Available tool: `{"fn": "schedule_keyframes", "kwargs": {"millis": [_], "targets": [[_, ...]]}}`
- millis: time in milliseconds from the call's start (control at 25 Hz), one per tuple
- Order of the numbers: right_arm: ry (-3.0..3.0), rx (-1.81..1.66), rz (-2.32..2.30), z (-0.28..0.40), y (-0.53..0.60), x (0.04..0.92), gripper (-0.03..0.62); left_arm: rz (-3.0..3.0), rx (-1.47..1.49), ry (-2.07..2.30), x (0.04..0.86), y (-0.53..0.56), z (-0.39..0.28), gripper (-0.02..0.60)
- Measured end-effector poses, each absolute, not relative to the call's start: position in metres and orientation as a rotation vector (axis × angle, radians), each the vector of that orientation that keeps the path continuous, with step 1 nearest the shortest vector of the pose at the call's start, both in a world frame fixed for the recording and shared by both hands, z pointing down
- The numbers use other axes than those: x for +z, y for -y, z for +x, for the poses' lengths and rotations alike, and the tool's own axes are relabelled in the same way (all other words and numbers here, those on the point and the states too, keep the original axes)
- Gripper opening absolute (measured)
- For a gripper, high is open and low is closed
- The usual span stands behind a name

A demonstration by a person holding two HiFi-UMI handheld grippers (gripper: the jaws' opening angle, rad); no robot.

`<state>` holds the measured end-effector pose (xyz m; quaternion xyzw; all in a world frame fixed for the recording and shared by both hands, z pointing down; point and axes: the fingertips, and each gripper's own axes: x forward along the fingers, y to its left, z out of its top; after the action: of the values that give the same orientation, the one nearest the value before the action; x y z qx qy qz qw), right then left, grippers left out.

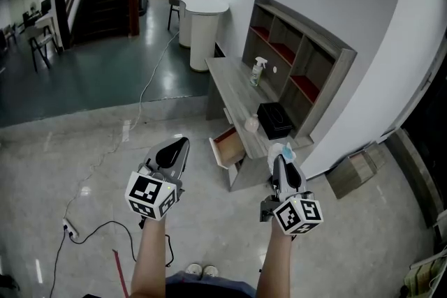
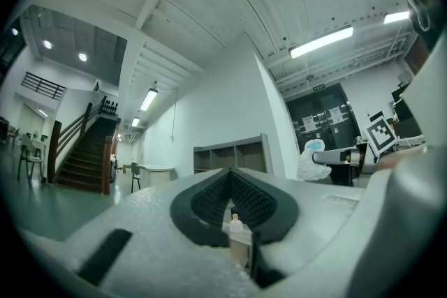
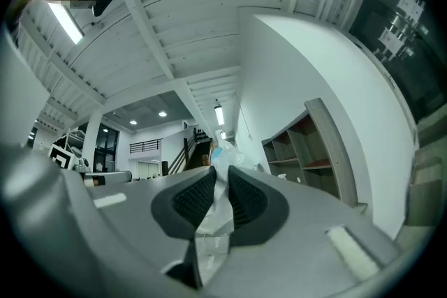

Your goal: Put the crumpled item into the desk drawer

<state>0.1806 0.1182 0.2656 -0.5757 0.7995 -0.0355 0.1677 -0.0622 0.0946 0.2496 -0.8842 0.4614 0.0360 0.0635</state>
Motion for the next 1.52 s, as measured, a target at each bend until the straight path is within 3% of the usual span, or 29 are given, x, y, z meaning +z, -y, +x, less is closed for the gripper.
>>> {"fn": "schedule_keyframes", "kwargs": {"millis": [720,1520], "targets": [[-2.258,-0.100,-1.703,0.162,-0.066,0.286,0.060,-2.696,0.087,-1.406,0.274,-0.035,-0.092,0.003],[-2.263,-0.186,-1.754,0.156,0.198,0.338,0.060,-2.733,-0.031,-1.492,0.331,0.223,-0.113,0.003]]}}
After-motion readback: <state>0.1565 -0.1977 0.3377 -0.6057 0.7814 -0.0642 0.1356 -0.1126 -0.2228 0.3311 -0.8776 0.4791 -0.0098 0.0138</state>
